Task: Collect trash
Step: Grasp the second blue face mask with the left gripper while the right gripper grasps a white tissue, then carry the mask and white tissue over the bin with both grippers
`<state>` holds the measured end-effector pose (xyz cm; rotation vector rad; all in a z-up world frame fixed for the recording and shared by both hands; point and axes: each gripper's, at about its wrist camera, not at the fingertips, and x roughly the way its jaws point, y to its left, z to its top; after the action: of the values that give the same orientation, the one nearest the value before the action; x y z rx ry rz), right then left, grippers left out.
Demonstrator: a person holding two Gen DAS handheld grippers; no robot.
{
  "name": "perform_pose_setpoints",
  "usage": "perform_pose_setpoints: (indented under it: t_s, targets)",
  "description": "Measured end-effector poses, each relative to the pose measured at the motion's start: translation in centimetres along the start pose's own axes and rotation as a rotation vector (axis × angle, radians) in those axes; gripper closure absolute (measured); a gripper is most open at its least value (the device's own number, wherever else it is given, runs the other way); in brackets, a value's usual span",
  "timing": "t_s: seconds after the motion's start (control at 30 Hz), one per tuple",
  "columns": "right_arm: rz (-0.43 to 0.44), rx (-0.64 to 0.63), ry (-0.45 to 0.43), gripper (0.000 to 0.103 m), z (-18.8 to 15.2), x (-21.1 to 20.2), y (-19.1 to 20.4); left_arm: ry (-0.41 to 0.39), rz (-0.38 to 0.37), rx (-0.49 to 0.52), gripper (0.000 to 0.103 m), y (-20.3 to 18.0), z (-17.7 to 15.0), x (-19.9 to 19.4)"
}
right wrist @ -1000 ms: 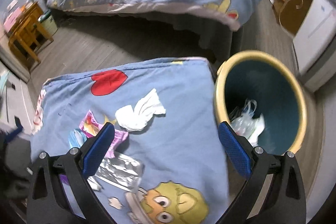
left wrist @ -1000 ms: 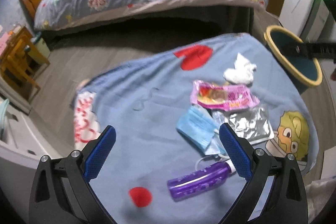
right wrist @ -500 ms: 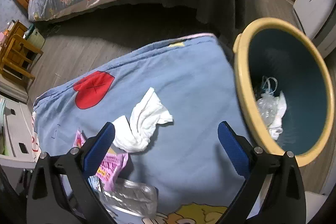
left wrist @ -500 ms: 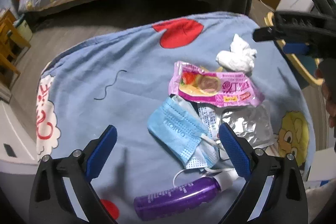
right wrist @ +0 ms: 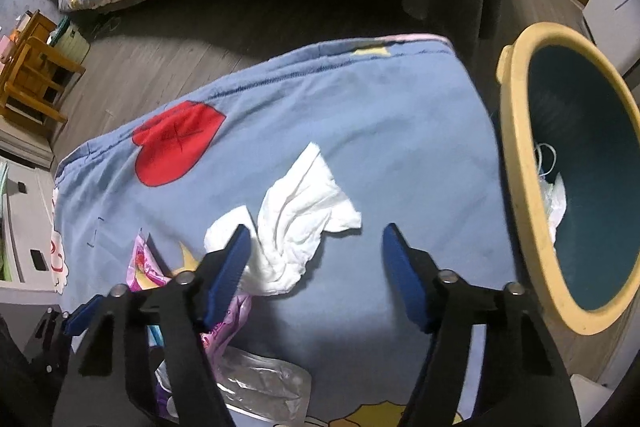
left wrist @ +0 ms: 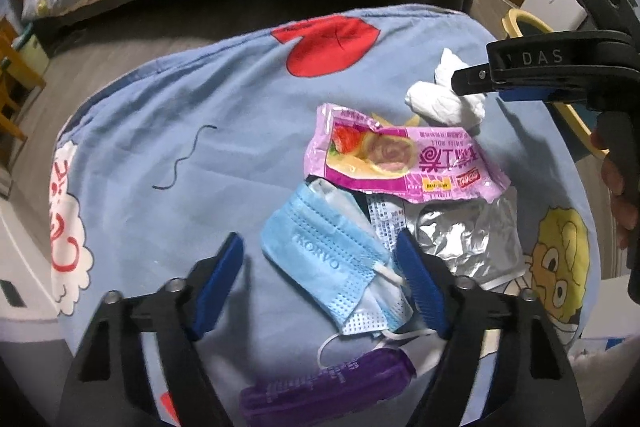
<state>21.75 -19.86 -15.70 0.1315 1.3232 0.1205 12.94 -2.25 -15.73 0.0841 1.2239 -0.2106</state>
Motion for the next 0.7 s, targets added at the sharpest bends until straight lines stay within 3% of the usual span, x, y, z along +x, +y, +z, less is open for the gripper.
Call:
perform_pose_setpoints:
  t_s: [0.23, 0.33, 0.7]
  targets:
    - [0.031, -0.045, 0.018, 0.086, -0.3, 0.4, 1.0, 0.000, -0.002, 0.007, 0.069, -0.1, 0.3, -0.3]
    - [0.042, -0.045, 0.010, 0.095, 0.0, 0.1, 0.9, -0.022, -0.015, -0.004, 0.082, 0.1, 0.6, -0.9]
    - [0.099, 0.005, -0.072, 0.098, 0.2, -3.5, -0.6, -0.168, -0.014, -0.044, 0.086, 0.9, 1.6, -5.6]
